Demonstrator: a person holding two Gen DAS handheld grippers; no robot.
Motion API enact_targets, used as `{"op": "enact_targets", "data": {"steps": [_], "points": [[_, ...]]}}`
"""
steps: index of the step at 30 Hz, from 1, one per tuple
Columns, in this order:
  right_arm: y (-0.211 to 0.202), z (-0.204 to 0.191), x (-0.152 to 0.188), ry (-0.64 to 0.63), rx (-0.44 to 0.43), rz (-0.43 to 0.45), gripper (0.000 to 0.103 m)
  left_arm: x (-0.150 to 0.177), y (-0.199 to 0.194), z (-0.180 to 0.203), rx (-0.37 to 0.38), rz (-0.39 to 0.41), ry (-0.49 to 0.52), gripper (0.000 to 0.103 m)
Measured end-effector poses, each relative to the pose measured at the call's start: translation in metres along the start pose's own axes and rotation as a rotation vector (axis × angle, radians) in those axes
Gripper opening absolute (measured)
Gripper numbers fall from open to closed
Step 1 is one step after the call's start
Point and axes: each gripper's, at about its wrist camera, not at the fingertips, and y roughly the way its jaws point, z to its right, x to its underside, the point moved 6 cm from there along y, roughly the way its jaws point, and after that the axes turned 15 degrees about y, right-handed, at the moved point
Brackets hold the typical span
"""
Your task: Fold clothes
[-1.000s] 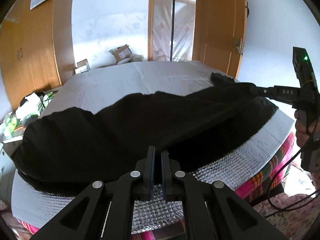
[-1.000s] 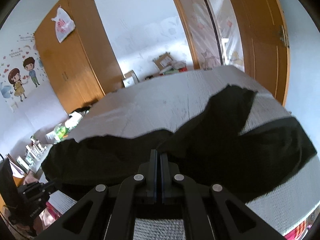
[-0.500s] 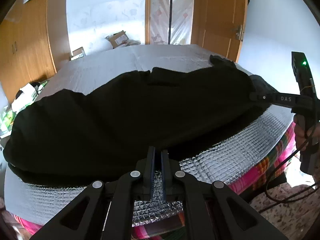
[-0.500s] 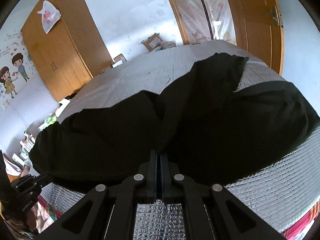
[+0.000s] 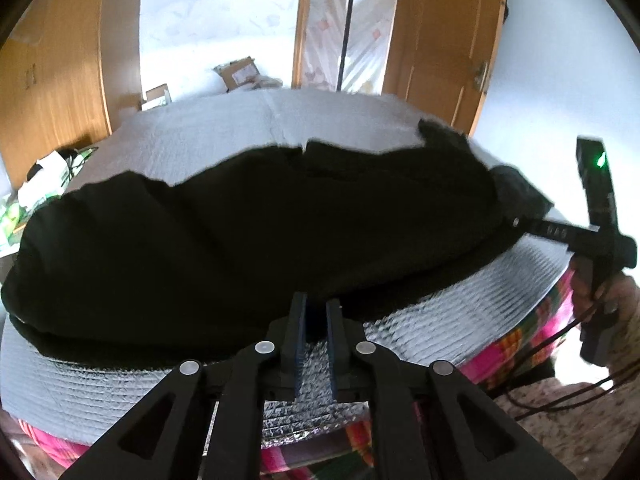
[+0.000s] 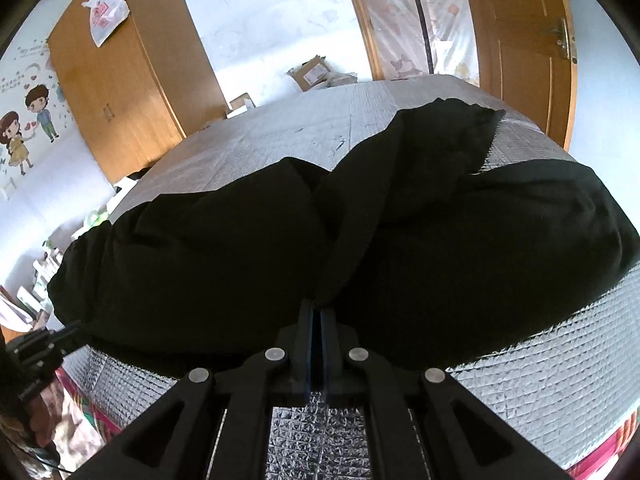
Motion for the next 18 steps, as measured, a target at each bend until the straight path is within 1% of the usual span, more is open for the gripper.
{"op": "enact_targets", "data": {"steps": [4,6,9,12,15,18], "points": [[-0.007,0.0,-0.003,-0.014,-0.022,0.011,0.005,-0.016,-0.013,0.007,0.048,0.069,0.005,0.013],[-0.013,0.001,-0.006,-0.016,-0.034,0.027,0.007,-0.025,-0.013,0.012,0.057,0.085,0.019,0.013],[-0.024,0.007,-0.013,-0.012,-0.045,0.06,0.008,-0.037,-0.008,0.02,0.072,0.1,0.044,0.013],[-0.035,0.023,-0.026,0.0,-0.011,0.108,0.008,-0.046,0.002,0.027,0.104,0.098,0.053,0.013],[-0.043,0.047,-0.047,0.041,0.062,0.155,0.008,-0.052,0.019,0.038,0.144,0.076,0.069,0.013],[-0.042,0.066,-0.065,0.103,0.079,0.155,0.008,-0.055,0.035,0.052,0.174,0.054,0.104,0.014]]}}
